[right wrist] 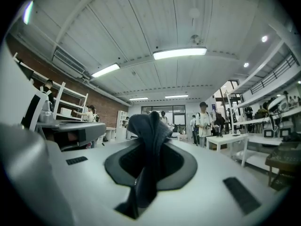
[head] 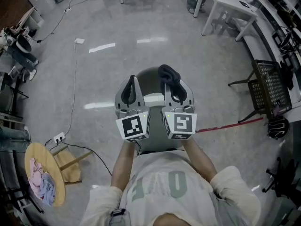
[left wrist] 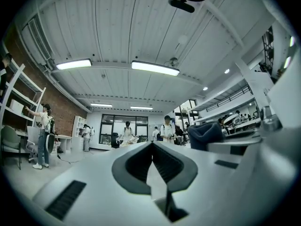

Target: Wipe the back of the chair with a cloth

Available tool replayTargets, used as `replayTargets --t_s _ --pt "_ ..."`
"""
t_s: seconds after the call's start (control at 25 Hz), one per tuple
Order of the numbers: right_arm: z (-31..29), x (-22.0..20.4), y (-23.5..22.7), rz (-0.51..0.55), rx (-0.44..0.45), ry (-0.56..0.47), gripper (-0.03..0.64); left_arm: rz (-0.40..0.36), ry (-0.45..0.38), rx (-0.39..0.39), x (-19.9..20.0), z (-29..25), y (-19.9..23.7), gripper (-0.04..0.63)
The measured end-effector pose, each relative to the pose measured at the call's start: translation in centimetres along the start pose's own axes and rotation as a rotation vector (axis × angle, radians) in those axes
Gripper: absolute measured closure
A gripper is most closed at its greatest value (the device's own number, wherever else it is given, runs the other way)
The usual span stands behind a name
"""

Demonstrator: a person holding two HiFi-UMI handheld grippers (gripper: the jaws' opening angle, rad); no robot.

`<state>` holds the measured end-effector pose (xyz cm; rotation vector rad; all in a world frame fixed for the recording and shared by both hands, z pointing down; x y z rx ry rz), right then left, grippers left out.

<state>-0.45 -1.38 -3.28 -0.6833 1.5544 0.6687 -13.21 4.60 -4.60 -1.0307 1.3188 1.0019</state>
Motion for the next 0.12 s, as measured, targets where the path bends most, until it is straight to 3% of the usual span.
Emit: replayTargets --t_s 0.12 --pt "0.13 -0.07 0.22 0.000 0.002 0.007 0.557 0.005 0.005 -0.001 -0.03 0.25 -0.08 0.580"
Point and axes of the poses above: the fingertips, and each gripper's own axes: z backward along the fingers, y to its left, x out of its top, the point moved 1 cm from there along z, backward along the fingers, and after that the axes turned 9 degrees about y, right-handed, at the moved point
